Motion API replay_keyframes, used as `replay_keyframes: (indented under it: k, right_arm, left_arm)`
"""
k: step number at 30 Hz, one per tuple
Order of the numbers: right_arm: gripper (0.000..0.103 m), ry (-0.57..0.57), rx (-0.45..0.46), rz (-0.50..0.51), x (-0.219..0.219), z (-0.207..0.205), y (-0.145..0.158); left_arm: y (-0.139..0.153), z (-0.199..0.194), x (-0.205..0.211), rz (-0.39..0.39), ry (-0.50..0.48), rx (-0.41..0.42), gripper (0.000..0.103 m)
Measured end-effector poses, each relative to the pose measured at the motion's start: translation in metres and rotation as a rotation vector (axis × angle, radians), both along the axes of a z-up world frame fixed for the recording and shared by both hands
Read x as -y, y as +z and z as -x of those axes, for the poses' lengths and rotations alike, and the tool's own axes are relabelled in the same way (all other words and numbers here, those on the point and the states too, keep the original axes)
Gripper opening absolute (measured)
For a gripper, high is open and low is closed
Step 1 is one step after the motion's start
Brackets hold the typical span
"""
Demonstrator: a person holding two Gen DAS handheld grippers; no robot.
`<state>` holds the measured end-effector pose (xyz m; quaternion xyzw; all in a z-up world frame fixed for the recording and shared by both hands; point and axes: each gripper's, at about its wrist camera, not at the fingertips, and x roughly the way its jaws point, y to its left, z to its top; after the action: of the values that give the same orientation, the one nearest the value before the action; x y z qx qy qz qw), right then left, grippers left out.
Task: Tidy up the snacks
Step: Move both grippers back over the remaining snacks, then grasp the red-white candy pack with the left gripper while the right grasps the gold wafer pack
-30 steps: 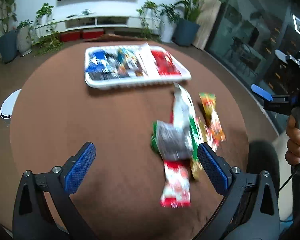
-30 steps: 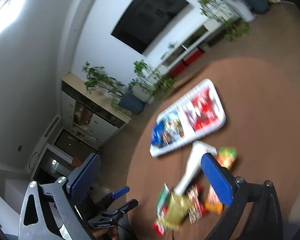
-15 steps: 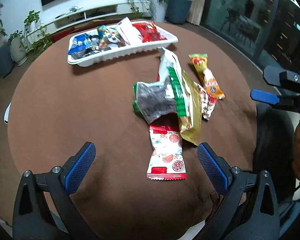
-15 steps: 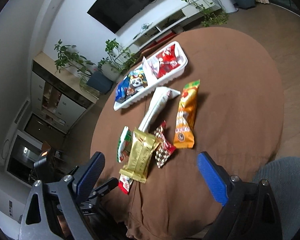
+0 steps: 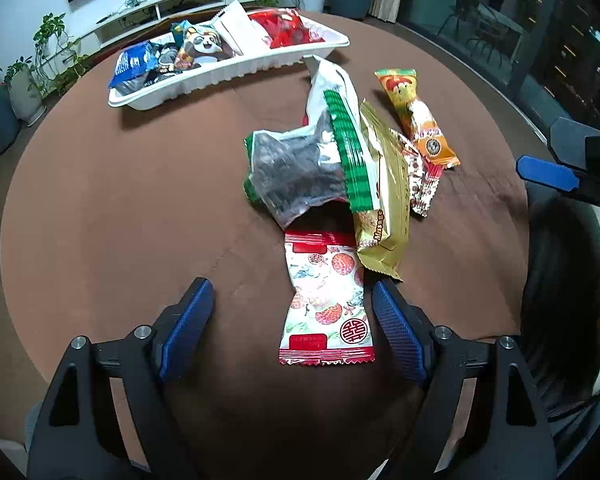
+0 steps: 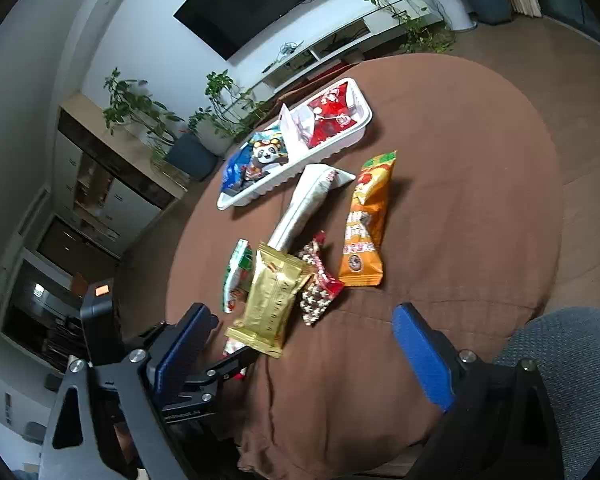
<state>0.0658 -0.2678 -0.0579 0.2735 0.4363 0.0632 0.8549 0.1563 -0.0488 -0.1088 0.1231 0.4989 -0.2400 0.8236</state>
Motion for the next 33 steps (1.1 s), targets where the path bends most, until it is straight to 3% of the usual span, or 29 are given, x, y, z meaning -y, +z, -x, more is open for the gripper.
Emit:
replay_keyframes:
  k: [4, 10, 16, 23, 27, 33]
  right_arm:
    - [0.092, 0.007, -0.003, 0.052, -0.005, 0.0, 0.001]
    - [0.09, 0.041, -0.028, 0.05, -0.017, -0.004, -0.001]
    - [0.074, 0.078, -0.105, -0.104, -0.031, -0.015, -0.018]
    - [0.069, 0.052, -0.187, -0.277, -0.035, -0.028, -0.04]
    - [0.069, 0.027, -0.237, -0.326, -0.036, -0.035, -0.05]
    - [0.069, -0.022, -0.262, -0.317, -0.035, -0.042, -0.056]
  left_arm:
    - [-0.001, -0.002, 0.001, -0.001, -0.002, -0.005, 0.08]
    - [-0.001, -0.005, 0.002, -0.001, -0.009, -0.007, 0.068]
    - [-0.001, -0.008, 0.004, -0.002, -0.021, -0.005, 0.063]
    - [0.002, -0.012, -0.006, 0.004, -0.023, -0.005, 0.036]
    - [0.003, -0.012, -0.011, 0.012, -0.03, -0.009, 0.035]
    - [0.003, -0.008, -0.016, 0.031, -0.036, -0.007, 0.034]
